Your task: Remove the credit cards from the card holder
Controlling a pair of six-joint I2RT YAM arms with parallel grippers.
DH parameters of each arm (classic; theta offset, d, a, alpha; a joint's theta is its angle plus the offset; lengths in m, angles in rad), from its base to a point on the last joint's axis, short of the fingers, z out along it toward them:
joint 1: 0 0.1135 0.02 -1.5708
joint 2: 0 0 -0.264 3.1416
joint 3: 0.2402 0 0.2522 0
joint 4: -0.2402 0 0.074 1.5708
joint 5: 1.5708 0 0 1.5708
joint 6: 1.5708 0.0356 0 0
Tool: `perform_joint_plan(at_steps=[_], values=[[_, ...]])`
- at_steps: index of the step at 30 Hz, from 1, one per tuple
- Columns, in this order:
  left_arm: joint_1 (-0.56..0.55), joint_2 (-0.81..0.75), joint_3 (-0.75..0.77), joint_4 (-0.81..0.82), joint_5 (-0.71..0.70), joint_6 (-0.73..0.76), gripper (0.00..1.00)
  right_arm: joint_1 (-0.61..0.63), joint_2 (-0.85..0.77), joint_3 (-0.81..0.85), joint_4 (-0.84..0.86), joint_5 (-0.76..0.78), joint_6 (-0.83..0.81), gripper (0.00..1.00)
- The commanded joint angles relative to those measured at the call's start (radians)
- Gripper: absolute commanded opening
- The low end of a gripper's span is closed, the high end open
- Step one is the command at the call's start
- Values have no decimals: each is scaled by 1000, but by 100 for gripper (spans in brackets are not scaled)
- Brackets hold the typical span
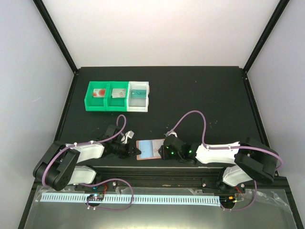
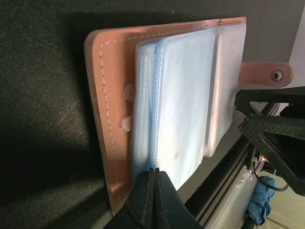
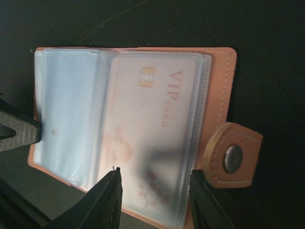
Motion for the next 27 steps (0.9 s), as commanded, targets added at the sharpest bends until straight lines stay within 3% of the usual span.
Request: perform_joint_plan(at_steps=[1, 9, 27], values=[[-9, -1, -7, 13, -19, 27, 1, -7, 20, 10, -14, 41, 13, 40], [-9, 0, -6, 7, -23, 30, 1, -7, 9, 1, 37, -1, 11, 34], [-9, -47, -6, -18, -39, 26, 2, -7, -1, 18, 8, 12, 7, 38]])
